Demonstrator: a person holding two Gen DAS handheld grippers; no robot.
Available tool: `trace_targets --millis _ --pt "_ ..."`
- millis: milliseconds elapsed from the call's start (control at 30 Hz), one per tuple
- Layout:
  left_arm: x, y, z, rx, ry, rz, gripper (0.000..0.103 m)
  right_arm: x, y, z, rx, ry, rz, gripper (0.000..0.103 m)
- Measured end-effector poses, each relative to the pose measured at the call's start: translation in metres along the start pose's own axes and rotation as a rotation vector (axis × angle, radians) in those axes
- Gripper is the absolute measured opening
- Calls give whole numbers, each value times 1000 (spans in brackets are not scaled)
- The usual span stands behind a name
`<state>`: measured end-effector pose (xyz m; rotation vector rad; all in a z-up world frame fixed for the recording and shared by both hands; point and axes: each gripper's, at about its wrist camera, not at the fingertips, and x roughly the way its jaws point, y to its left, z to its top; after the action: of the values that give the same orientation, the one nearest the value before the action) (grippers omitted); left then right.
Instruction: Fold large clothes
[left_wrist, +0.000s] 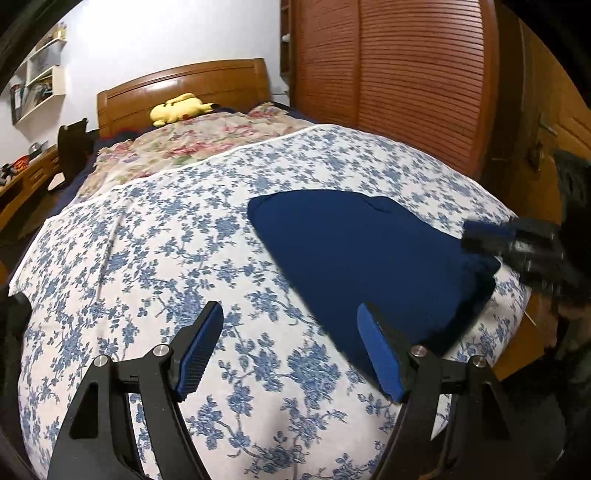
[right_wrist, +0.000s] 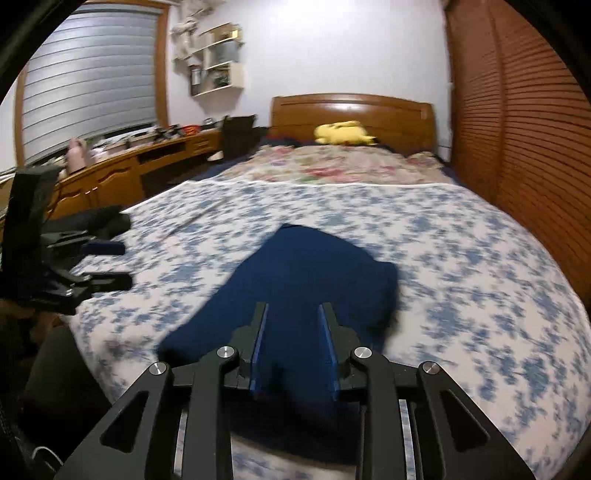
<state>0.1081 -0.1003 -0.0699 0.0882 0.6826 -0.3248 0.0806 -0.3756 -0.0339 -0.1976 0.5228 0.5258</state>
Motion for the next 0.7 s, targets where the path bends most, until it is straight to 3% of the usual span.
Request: trace_targets --millis 167,400,567,700 --pt "5 15 -4 -26 6 16 76 26 33 -6 -31 51 83 30" --pt "18 35 -11 -68 20 26 76 65 29 -27 -3 189 40 31" --pt "35 43 -10 -85 33 18 76 63 35 -33 34 143 -8 31" --pt "56 43 2 -76 31 -9 76 53 30 -34 77 117 17 33"
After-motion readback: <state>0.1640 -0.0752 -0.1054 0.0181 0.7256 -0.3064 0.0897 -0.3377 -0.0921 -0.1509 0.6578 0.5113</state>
